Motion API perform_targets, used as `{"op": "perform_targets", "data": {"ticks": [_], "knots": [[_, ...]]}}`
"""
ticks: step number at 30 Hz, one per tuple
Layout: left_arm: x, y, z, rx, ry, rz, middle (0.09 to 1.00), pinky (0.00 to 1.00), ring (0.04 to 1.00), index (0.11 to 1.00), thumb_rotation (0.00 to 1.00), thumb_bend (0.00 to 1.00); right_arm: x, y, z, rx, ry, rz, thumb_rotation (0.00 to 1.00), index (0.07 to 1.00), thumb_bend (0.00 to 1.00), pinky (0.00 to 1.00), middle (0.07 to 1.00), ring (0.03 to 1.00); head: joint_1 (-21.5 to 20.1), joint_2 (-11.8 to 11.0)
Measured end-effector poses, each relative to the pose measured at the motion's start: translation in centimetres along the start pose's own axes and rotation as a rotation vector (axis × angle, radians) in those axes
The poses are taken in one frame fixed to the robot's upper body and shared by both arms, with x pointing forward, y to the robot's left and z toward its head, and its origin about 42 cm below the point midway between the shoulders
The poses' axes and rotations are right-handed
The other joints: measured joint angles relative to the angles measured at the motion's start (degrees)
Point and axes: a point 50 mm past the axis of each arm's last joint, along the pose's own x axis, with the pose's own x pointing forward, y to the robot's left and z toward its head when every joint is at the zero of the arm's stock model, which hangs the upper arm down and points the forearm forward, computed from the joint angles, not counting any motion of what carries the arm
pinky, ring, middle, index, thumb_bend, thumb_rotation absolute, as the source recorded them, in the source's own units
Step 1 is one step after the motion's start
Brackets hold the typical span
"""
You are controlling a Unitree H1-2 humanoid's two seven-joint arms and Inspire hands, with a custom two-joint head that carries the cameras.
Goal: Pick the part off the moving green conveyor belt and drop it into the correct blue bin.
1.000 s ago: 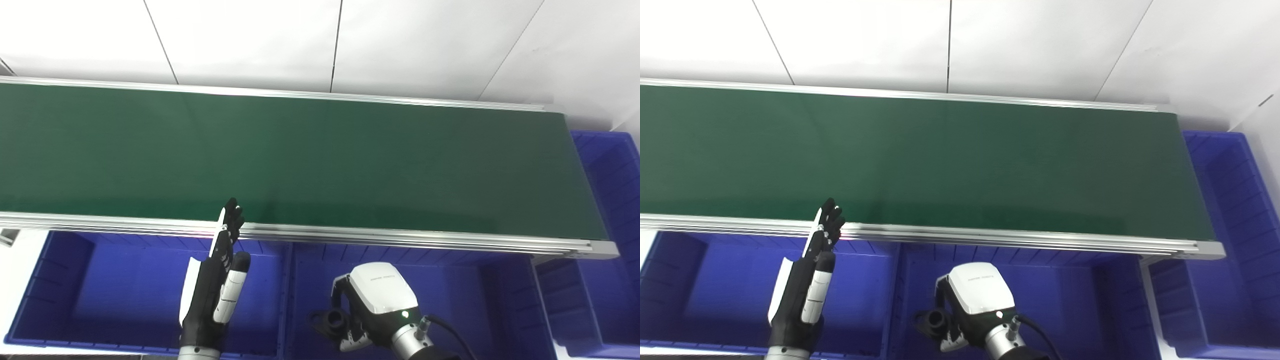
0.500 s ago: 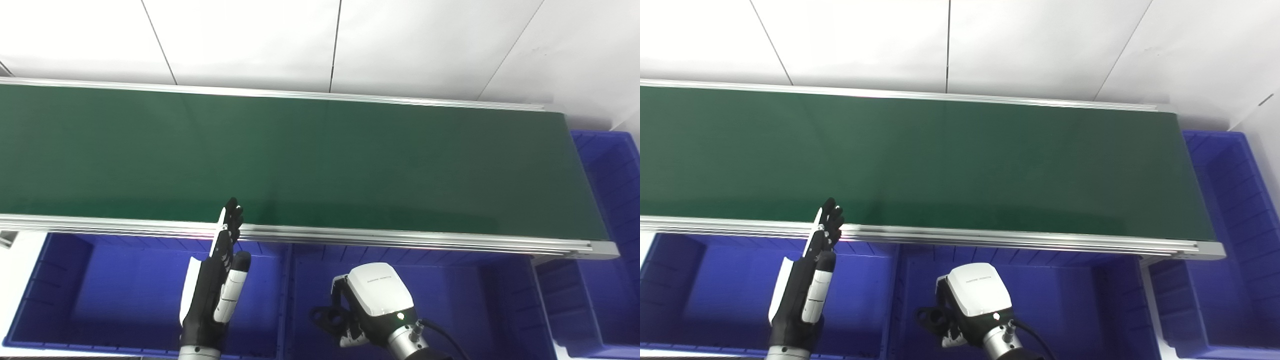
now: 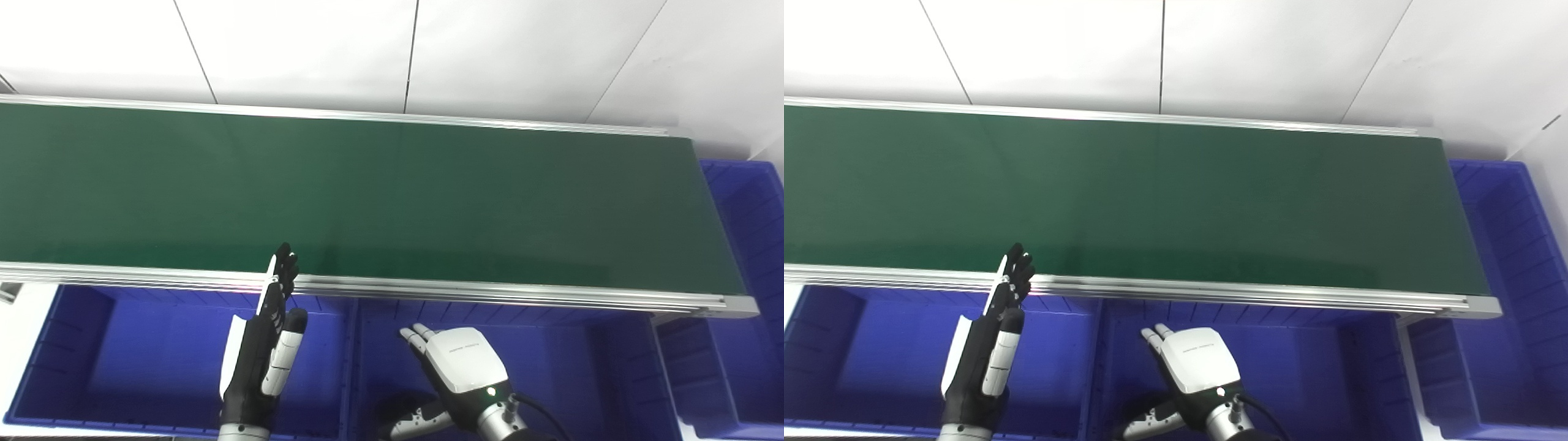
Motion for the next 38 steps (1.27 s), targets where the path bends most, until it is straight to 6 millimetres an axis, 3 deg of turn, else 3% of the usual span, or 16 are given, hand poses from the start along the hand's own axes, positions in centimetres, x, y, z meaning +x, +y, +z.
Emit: {"op": "perform_targets", "data": {"ticks": [4, 7, 11, 14, 19, 25, 38], "knots": [[0.0, 0.0, 0.0, -0.002, 0.001, 0.0, 0.987, 0.99, 0.978, 1.0, 1.0, 0.64, -2.3, -3.6, 1.0, 0.327, -0.03, -0.019, 0.92, 0.913, 1.0, 0.62, 0.906, 0.817, -0.44, 0.17], [0.0, 0.0, 0.0, 0.004, 0.0, 0.001, 0.988, 1.0, 0.981, 1.0, 1.0, 0.65, -4.1, -5.5, 0.7, 0.484, -0.071, -0.077, 0.93, 0.909, 0.98, 0.64, 0.896, 0.816, -0.88, 0.26], [-0.2, 0.5, -0.1, 0.015, 0.004, 0.007, 0.983, 1.0, 0.978, 1.0, 1.0, 0.65, -6.5, -5.1, -0.8, 0.715, -0.079, -0.114, 0.92, 0.914, 0.98, 0.77, 0.917, 0.872, -2.19, 0.53], [-0.1, 1.0, -0.2, 0.018, 0.005, 0.007, 0.993, 1.0, 0.995, 1.0, 1.0, 0.65, -7.5, -3.5, -1.7, 0.885, -0.076, -0.176, 0.98, 0.932, 1.0, 0.85, 0.934, 0.907, -5.17, 0.62], [0.3, 2.2, -0.2, 0.032, -0.01, -0.002, 0.993, 1.0, 0.998, 1.0, 1.0, 0.63, -5.4, -0.5, -2.1, 1.016, -0.036, -0.2, 1.0, 0.97, 1.0, 0.93, 0.966, 0.935, -8.35, 0.44], [0.5, 2.5, -0.3, 0.001, -0.011, -0.004, 1.0, 1.0, 1.0, 1.0, 0.98, 0.65, -2.7, -0.6, -1.3, 1.114, -0.113, -0.36, 1.0, 0.997, 0.94, 0.93, 0.977, 0.927, -8.18, 0.26], [0.3, 2.4, -0.3, -0.009, -0.01, -0.006, 1.0, 1.0, 1.0, 1.0, 0.97, 0.63, -2.6, 0.1, -2.0, 1.171, -0.083, -0.378, 1.0, 0.998, 0.95, 0.95, 0.974, 0.927, -7.73, 0.7]]}}
